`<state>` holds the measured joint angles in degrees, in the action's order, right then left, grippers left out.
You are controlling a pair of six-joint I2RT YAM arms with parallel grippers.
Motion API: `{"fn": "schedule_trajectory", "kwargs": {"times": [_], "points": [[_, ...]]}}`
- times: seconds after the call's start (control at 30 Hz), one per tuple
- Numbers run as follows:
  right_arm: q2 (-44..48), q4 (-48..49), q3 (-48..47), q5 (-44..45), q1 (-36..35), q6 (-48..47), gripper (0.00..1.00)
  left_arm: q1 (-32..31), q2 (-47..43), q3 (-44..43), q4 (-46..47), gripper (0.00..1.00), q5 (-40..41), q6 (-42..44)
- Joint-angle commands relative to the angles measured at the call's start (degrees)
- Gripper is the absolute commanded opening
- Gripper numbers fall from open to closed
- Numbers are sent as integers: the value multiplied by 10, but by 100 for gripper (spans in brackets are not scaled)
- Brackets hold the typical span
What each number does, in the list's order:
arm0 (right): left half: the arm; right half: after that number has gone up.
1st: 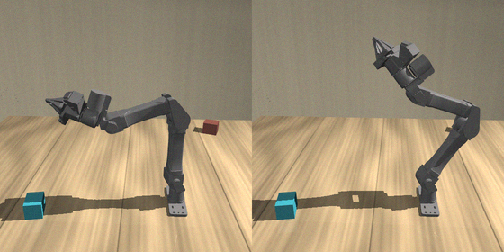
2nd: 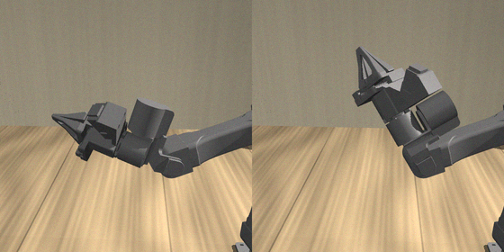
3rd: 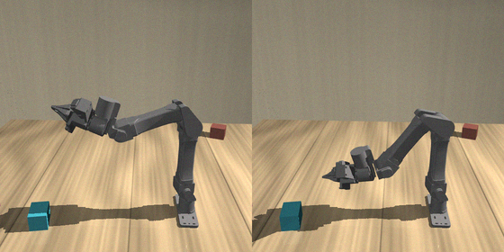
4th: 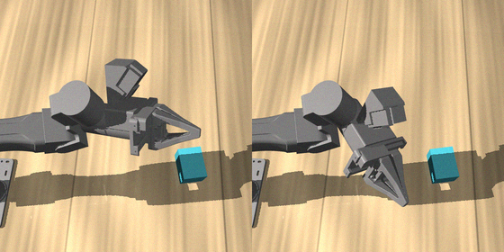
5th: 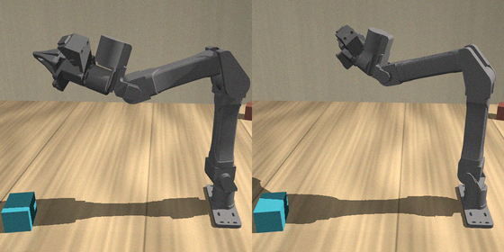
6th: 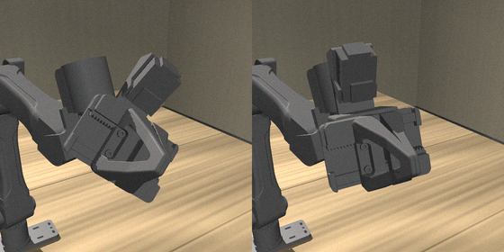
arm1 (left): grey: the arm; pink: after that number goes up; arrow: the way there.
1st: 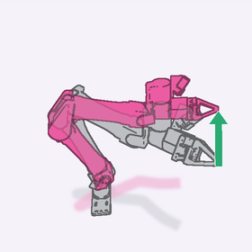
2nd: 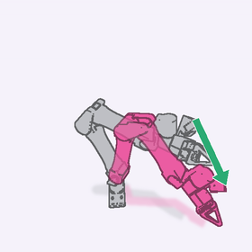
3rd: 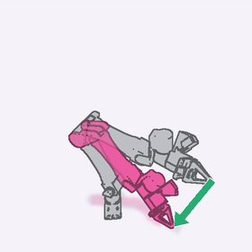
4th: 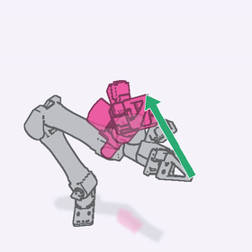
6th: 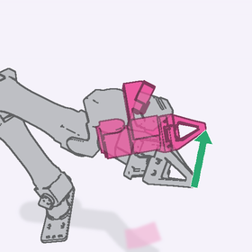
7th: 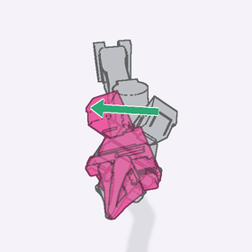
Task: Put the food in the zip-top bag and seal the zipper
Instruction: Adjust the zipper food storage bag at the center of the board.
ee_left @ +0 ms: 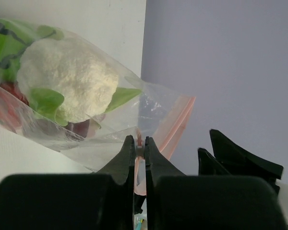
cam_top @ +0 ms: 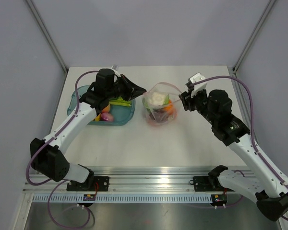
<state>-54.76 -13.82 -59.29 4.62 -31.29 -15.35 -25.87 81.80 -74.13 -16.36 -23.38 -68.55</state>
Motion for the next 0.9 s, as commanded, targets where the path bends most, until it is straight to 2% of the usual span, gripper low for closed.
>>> {"fn": "schedule_trajectory", "kwargs": {"times": [0.0,0.2,0.3,0.5,0.63,0.87], "points": [[11,-82,-65,-118,3,-25,55,2,-45,14,29,0,36,-6],[-32,-174,-161,-210,2,-49,57,3,-68,48,41,0,72,-58],[-77,-190,-204,-233,-3,-53,63,3,-68,37,30,0,81,-62],[-148,-197,-251,-178,-52,-83,74,2,-74,26,9,0,96,-62],[-163,-211,-245,-182,-56,-84,75,2,-75,25,5,0,101,-65],[-113,-219,-180,-150,-59,-87,80,2,-66,14,7,0,98,-62]]}}
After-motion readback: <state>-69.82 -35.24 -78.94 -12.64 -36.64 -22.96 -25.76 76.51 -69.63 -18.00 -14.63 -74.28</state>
